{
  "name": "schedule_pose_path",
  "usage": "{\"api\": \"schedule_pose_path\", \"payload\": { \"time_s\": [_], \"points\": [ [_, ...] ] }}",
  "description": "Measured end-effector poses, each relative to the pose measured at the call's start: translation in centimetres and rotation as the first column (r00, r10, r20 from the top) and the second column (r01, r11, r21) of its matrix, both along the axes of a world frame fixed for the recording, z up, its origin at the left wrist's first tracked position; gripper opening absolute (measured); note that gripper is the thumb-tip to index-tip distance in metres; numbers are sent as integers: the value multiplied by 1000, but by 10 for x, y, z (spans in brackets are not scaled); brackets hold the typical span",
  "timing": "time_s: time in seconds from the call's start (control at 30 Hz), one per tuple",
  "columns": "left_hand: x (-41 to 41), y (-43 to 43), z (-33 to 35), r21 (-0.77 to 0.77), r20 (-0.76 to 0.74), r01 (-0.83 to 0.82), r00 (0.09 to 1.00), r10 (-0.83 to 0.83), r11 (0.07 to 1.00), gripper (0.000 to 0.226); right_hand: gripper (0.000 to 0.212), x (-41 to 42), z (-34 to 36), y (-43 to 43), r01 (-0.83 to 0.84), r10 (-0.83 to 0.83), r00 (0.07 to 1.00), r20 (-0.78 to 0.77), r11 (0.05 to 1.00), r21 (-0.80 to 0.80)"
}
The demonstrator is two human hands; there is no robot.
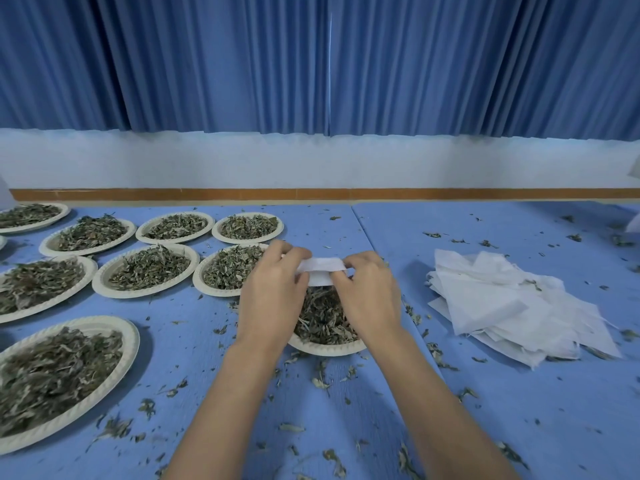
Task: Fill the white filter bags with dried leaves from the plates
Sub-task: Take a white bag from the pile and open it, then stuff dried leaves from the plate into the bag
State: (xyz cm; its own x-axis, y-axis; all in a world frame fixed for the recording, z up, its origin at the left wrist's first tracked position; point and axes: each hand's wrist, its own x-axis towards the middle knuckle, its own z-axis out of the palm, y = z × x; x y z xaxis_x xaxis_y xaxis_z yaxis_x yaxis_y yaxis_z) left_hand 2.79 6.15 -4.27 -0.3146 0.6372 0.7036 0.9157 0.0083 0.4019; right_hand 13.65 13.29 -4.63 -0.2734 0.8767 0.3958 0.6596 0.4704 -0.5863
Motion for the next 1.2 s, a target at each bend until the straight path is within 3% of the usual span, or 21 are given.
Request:
{"api": "schedule_pose_path", "payload": {
  "time_s": [0.13,0.23,0.33,0.37,0.43,0.5,0.53,0.63,0.77,0.87,1.0,1.2],
  "points": [
    [0,2,-1,134,98,121,986,-134,984,19,28,3,1,7,-47,49,996,-73,999,17],
    [-2,2,1,210,134,32,989,-62,977,15,25,8,7,11,-302,221,917,-332,929,-214],
    [-8,0,2,240,188,-119,979,74,963,15,58,14,9,14,-453,304,850,-429,837,-305],
    [-10,-1,3,241,205,-152,973,103,959,15,63,16,8,15,-431,317,873,-372,858,-280],
    [-12,-2,3,238,230,-185,965,130,953,16,68,19,5,18,-320,316,947,-53,923,-216],
    [-12,-3,4,234,258,-201,956,139,951,18,68,17,2,15,-247,290,922,258,951,-187],
    [-12,-3,4,235,278,-206,951,137,950,19,68,14,0,12,-224,274,906,323,957,-183],
    [-8,-1,4,241,309,-195,944,115,951,18,64,3,-3,0,-193,228,908,351,972,-134],
    [-4,2,-2,218,285,-175,952,108,960,17,41,-6,-5,-8,-198,220,898,382,975,-96],
    [-3,4,-7,180,308,-162,946,101,970,18,30,-6,-9,-4,-180,205,927,314,978,-105],
    [-4,6,-9,180,444,-166,893,70,970,19,26,-2,-9,2,-161,188,962,196,977,-142],
    [-6,6,-10,159,526,-211,845,98,964,25,22,9,-4,14,-165,149,983,-112,974,-155]
  ]
}}
